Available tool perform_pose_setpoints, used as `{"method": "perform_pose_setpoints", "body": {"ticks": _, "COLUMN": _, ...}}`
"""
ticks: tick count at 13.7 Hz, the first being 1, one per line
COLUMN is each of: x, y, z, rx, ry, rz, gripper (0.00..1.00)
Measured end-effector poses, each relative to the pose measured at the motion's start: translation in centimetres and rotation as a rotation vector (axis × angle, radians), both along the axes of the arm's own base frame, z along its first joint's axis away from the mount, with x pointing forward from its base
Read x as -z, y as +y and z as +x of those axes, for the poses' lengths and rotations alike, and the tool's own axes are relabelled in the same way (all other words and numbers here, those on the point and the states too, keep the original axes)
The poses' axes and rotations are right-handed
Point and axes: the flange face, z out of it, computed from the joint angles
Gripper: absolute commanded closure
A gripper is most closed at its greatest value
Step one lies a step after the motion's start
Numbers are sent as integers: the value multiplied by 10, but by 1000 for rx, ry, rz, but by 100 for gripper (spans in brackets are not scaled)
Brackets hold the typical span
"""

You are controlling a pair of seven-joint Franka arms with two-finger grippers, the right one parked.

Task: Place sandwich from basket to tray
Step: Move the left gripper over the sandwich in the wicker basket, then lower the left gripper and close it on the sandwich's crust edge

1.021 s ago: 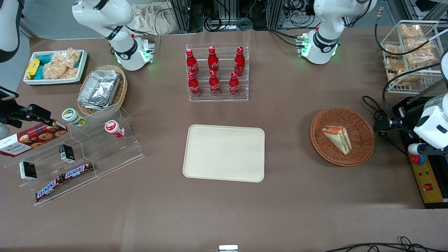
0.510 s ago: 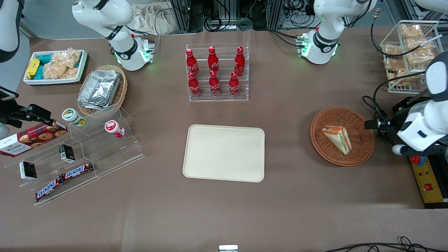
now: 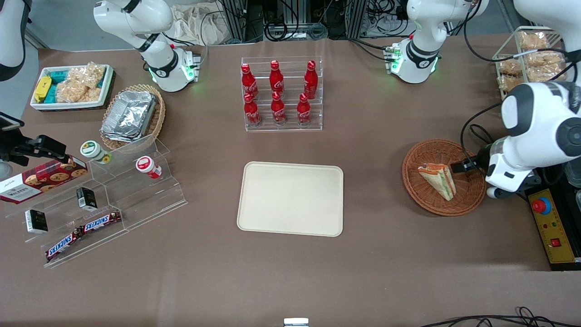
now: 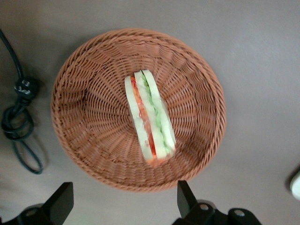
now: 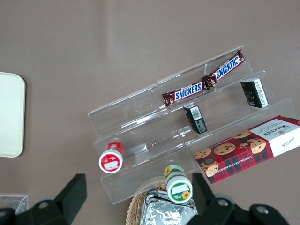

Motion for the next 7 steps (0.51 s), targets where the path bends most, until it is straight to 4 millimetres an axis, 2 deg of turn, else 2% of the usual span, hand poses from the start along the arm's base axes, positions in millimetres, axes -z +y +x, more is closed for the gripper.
{"method": "perform_pose_setpoints", "body": {"ticks": 4, "x": 54, "y": 0, "z": 1, "rx": -180, "ry": -43, "rz": 26, "gripper": 1}}
{"method": "perform_pose_setpoints", "body": {"ticks": 7, "x": 75, "y": 0, "z": 4, "rx": -231, "ry": -47, "rz": 32, "gripper": 2}}
